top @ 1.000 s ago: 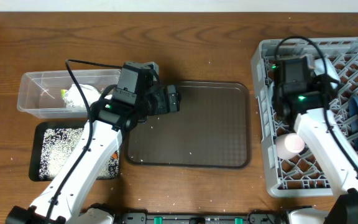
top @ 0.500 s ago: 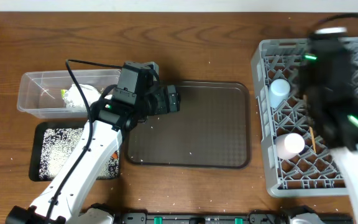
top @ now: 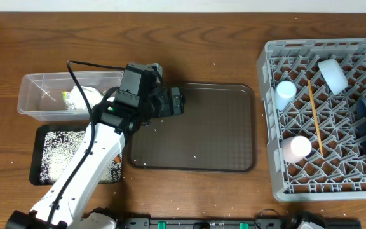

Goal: Sort waste into correct bins and load items into the dishwasher rack
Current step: 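Lower the blue plate upright into the rack's right side, then open the right gripper and release the blue plate in the rack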

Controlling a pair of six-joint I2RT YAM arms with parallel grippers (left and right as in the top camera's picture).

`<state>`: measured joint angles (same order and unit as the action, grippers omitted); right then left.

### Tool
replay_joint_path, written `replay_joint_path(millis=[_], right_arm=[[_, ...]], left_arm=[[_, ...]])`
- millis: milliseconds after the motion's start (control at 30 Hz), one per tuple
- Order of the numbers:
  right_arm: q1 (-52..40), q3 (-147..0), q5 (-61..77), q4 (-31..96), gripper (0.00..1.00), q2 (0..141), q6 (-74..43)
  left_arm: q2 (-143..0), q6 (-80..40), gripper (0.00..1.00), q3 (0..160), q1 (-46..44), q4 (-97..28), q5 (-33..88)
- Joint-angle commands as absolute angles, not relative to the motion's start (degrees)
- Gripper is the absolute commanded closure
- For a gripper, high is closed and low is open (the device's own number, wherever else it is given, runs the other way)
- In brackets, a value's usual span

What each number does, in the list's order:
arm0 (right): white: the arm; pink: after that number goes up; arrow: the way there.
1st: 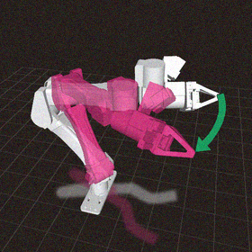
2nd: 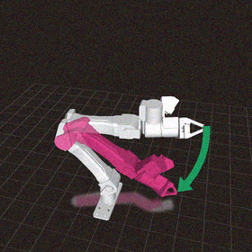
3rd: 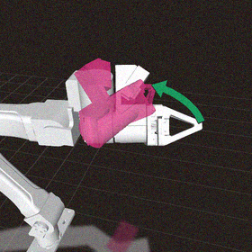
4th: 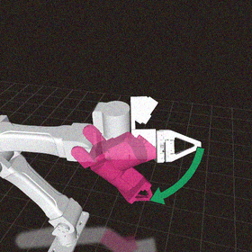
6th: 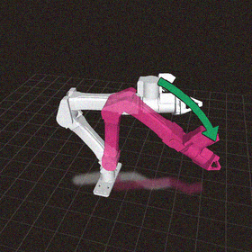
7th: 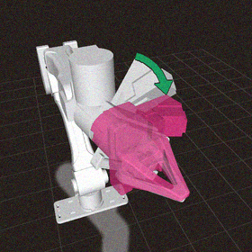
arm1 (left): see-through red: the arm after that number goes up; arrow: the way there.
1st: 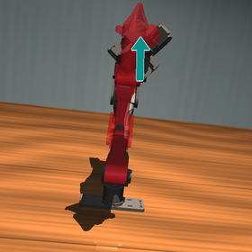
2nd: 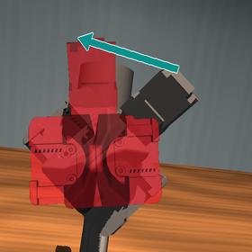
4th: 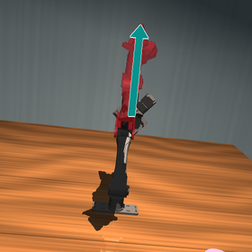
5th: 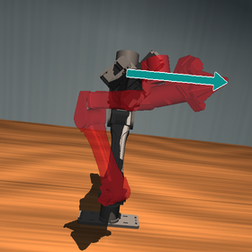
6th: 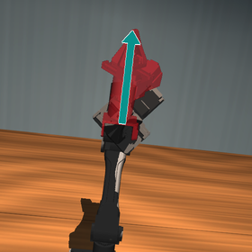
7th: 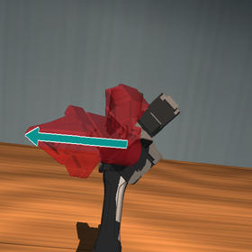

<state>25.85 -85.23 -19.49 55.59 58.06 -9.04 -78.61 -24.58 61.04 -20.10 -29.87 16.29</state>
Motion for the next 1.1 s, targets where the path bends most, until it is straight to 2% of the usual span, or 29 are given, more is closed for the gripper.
replay_joint_path(millis=[0, 133, 333, 500, 767, 1067], right_arm=[[33.8, -85.06, -4.12, 56.73, 0.99, 62.33, -10.76], [42.74, -85.06, 2.02, 59.68, 0.99, 68.58, -11.81], [49.78, -85.03, 4.71, 64.51, 0.99, 76.77, -11.77], [51.03, -85.03, 14.15, 67.13, 0.99, 83.05, -10.15], [50.94, -85.01, 15.44, 73.3, 0.99, 91.59, -10.24], [50.94, -85.01, 25.67, 78.67, 0.99, 93.17, -9.43]], left_arm=[[-77.87, -24.08, 0.02, 61.71, -20.23, -29.98, 15.77], [-77.87, -24.08, 0.02, 61.71, -20.23, -29.98, 15.77], [-77.87, -24.08, 0.02, 61.71, -20.23, -29.98, 15.77], [-77.87, -24.08, 0.02, 61.71, -20.23, -29.98, 15.77], [-77.87, -24.08, 0.02, 61.71, -20.23, -29.98, 15.77], [-77.87, -24.08, 0.02, 61.71, -20.23, -29.98, 15.77]])
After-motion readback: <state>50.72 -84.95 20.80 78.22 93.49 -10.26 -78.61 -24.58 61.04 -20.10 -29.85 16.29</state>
